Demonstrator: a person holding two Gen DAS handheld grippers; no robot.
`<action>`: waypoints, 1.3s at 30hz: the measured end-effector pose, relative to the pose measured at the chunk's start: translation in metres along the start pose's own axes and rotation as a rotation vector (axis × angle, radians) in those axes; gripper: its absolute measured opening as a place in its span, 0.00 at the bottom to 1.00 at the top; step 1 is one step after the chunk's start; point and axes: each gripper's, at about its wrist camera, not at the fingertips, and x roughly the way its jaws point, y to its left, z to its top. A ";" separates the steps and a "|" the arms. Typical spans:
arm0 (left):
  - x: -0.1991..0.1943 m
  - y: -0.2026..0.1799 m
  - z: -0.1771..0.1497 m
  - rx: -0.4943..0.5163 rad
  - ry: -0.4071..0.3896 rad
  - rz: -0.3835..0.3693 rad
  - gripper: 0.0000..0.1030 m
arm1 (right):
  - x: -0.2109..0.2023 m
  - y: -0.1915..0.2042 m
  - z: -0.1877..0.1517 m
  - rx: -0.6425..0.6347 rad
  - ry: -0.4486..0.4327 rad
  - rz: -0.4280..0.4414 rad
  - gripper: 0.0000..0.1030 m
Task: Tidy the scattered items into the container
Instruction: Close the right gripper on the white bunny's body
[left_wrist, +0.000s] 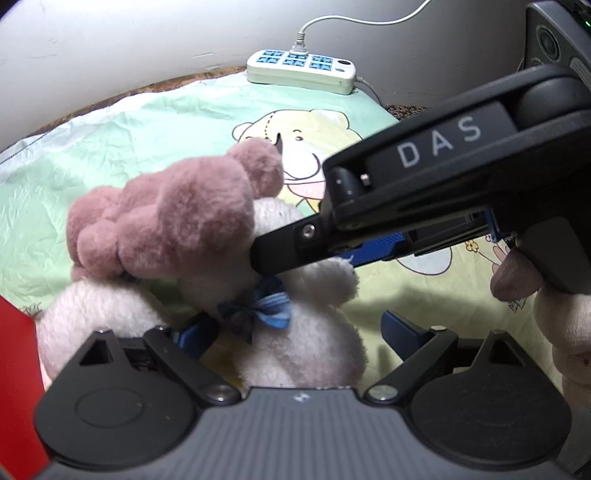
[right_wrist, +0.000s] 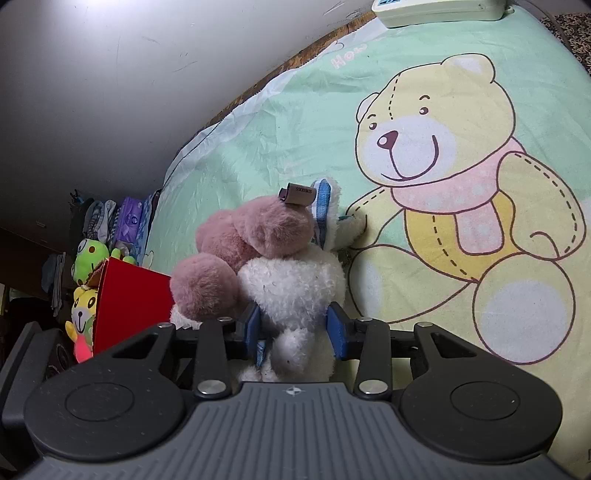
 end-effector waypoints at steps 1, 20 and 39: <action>0.000 -0.003 -0.001 0.009 0.002 0.000 0.87 | -0.002 -0.001 -0.001 0.006 -0.001 -0.001 0.37; -0.010 -0.048 -0.047 0.139 0.098 -0.116 0.94 | -0.055 -0.020 -0.069 0.066 -0.040 -0.114 0.41; -0.002 -0.049 -0.033 0.126 0.038 -0.017 0.78 | -0.039 -0.014 -0.063 0.080 -0.030 -0.050 0.40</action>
